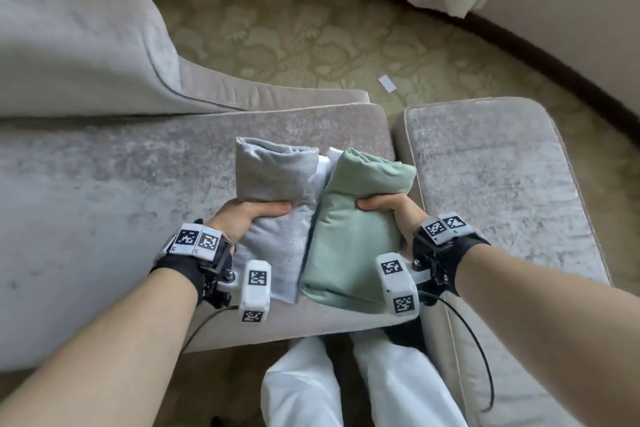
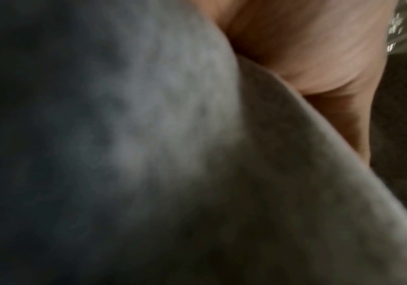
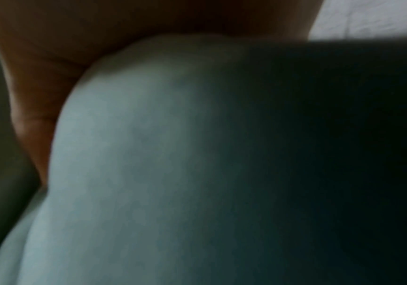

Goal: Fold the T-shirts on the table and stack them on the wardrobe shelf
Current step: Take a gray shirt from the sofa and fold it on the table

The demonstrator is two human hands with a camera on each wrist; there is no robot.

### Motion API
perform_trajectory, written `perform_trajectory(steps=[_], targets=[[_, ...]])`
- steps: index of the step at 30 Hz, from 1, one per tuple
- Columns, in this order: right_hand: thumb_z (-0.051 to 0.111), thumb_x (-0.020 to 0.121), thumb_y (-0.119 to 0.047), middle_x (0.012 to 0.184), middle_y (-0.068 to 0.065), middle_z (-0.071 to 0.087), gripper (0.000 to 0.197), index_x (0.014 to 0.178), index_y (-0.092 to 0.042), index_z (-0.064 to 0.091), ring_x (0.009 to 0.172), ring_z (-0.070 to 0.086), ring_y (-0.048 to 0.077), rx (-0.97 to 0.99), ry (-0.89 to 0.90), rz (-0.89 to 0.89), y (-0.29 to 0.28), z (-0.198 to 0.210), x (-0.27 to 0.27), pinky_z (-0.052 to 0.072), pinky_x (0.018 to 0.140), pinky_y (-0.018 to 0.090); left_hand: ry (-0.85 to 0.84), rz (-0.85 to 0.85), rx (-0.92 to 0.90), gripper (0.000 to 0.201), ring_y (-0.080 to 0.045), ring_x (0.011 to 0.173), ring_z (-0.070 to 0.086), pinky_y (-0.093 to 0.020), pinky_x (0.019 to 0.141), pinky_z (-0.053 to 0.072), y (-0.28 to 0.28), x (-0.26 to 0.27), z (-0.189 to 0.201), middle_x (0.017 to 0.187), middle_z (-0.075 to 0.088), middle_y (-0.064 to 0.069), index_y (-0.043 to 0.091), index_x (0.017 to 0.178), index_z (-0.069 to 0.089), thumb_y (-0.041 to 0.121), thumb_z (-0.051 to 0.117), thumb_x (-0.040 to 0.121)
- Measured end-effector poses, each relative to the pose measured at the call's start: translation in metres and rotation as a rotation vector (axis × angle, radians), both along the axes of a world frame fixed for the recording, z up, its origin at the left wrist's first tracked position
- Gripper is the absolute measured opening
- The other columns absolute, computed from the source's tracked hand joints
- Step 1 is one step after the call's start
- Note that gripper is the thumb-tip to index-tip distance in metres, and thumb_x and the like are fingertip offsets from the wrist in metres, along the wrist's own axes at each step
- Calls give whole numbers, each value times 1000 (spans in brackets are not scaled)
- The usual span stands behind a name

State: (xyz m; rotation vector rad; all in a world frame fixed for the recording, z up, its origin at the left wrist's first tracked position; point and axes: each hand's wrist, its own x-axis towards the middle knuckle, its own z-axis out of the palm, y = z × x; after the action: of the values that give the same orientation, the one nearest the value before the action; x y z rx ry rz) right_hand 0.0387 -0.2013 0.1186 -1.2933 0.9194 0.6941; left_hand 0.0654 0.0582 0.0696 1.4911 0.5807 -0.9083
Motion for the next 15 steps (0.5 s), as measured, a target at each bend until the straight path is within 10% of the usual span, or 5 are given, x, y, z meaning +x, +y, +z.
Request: perform_trajectory(steps=[9, 15], targets=[[77, 47, -13, 95, 13, 75, 60, 106, -9, 70, 90, 70, 33, 65, -235, 324, 50, 132, 13, 57, 81, 42, -233, 456, 0, 70, -30, 99, 69, -47, 107, 41, 41, -91, 159, 99, 75, -10, 15, 91, 79, 48, 93, 31], [75, 63, -12, 93, 12, 75, 39, 102, -13, 72, 84, 70, 31, 187, -366, 564, 98, 219, -24, 56, 81, 43, -341, 753, 103, 35, -28, 93, 70, -46, 107, 42, 55, -188, 265, 96, 76, -10, 16, 83, 80, 37, 87, 55]])
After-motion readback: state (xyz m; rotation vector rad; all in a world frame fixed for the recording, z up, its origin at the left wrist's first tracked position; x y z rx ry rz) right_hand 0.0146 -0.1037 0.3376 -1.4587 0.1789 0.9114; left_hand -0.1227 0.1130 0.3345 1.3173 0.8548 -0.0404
